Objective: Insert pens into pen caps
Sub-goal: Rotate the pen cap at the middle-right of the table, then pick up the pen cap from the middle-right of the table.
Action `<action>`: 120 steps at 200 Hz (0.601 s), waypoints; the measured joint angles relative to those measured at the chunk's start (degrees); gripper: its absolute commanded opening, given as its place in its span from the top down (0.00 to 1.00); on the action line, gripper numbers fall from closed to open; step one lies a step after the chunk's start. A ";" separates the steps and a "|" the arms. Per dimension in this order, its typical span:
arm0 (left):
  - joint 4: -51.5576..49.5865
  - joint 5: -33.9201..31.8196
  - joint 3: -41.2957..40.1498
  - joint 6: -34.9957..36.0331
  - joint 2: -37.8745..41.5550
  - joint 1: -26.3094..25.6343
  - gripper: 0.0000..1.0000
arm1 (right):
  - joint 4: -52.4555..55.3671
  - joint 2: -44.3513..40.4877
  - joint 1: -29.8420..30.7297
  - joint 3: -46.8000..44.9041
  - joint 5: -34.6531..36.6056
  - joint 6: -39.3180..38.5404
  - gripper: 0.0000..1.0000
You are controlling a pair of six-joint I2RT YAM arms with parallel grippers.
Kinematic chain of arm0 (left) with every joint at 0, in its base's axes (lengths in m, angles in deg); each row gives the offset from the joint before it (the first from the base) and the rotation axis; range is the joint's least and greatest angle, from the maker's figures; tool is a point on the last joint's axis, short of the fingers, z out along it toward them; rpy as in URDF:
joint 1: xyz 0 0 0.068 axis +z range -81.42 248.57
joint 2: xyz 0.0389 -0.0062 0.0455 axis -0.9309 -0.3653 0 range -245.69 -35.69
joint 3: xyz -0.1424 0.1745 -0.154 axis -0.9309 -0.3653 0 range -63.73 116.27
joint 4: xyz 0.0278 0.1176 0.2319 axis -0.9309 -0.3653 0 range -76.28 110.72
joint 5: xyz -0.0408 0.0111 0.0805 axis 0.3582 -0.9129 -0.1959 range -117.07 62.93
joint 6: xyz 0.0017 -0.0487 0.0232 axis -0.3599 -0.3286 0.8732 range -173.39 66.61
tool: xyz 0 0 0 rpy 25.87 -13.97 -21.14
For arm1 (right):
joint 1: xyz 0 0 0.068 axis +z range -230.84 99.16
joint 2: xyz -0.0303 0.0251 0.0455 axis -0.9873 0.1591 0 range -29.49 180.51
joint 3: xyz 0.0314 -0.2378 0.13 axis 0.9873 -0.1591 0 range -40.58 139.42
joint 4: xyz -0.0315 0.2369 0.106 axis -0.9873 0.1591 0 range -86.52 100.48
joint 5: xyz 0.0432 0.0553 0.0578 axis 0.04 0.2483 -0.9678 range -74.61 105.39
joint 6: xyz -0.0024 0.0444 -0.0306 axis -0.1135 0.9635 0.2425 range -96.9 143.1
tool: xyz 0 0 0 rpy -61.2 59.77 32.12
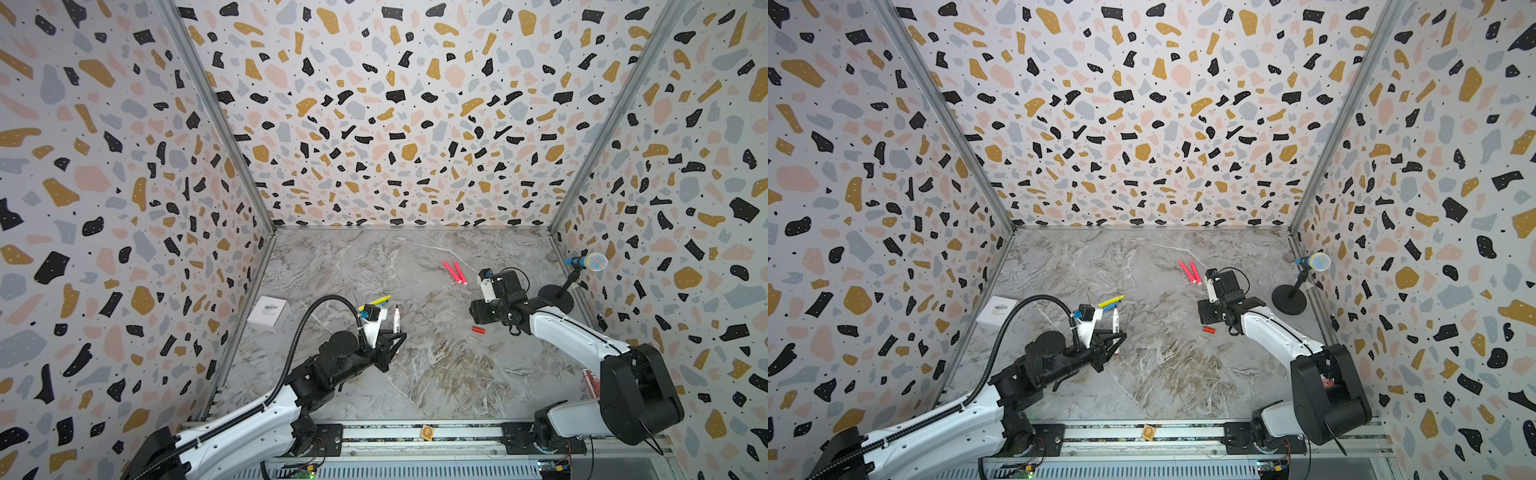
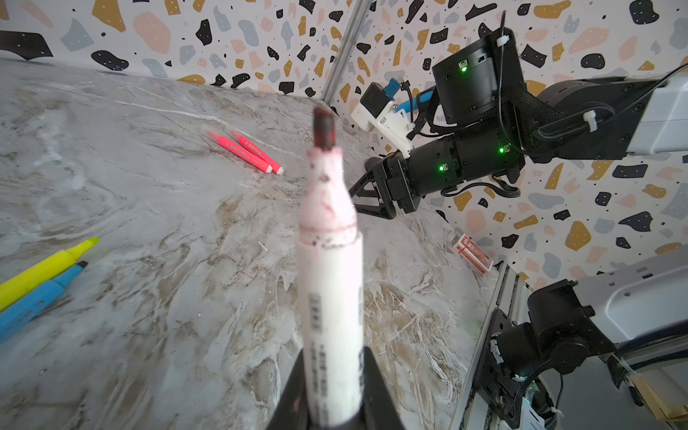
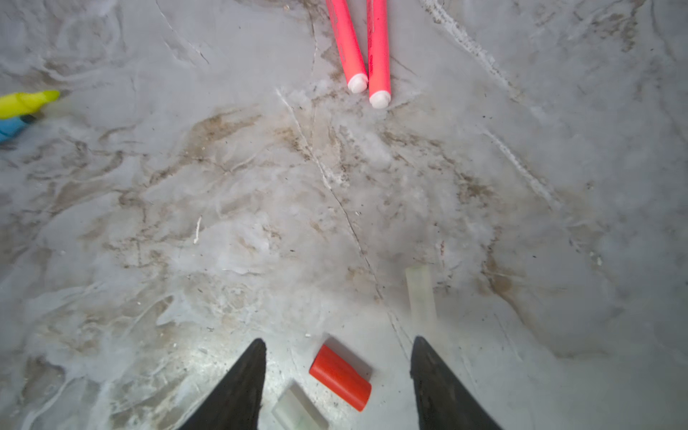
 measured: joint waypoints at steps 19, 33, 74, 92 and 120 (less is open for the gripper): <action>-0.02 0.04 -0.35 0.00 0.09 0.09 1.00 | 1.51 0.07 1.25 0.00 1.25 -1.55 0.37; 0.02 0.04 -0.55 0.00 0.39 0.15 1.00 | 2.84 0.44 1.79 0.00 1.57 -2.73 0.38; 0.22 0.31 -1.18 -0.04 1.16 0.17 1.00 | 5.18 3.19 2.01 0.00 1.99 -4.33 0.38; 0.09 0.39 -1.27 -0.02 1.46 0.17 1.00 | 6.10 4.81 2.01 0.39 2.27 -5.11 0.38; 0.09 0.39 -1.27 -0.02 2.19 0.22 1.00 | 8.35 8.63 2.03 3.08 2.99 -7.19 0.39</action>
